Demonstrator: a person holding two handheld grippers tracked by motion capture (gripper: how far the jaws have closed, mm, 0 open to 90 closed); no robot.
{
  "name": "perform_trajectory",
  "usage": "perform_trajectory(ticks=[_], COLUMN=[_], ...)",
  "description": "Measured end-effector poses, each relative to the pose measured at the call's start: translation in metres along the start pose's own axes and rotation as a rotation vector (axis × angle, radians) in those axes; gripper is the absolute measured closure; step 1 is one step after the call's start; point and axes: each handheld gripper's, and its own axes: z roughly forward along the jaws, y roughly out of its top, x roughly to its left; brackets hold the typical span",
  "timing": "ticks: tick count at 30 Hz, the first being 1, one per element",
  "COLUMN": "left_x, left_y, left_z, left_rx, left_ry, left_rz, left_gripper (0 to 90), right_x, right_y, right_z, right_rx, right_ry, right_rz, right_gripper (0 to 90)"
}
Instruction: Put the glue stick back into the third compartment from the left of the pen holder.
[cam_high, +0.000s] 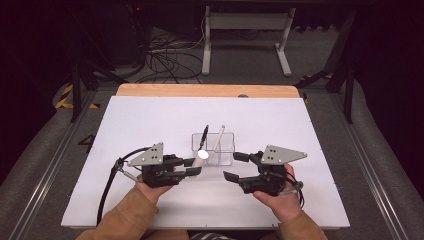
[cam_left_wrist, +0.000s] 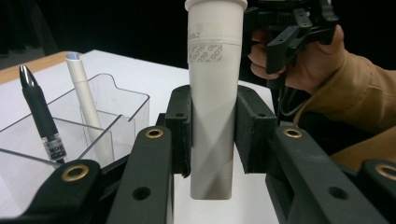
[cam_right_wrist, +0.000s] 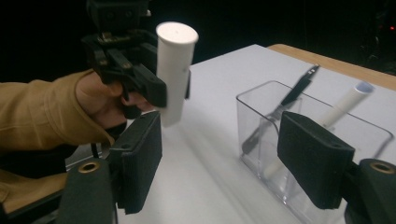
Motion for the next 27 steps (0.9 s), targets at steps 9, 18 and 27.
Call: perform_trajectory(ticks=[9,18,27], left_x=[-0.005,-0.008,-0.009], left_y=[-0.007,-0.011,-0.011], left_z=[0.013,0.017,0.019], left_rx=[-0.011,-0.015,-0.011], left_ry=[0.005,0.020,0.030], left_rz=[-0.006,0.013,0.023], left_gripper=[70.3,70.3,70.0], right_x=[0.009,0.011,0.011], right_y=[0.012,0.017,0.019], right_z=[0.022,0.038,0.039], right_rx=[-0.010,0.002,-0.008], right_ry=[0.063,0.058,0.058], right_rz=[0.018,0.058,0.074], right_gripper=[37.5,47.6,64.9])
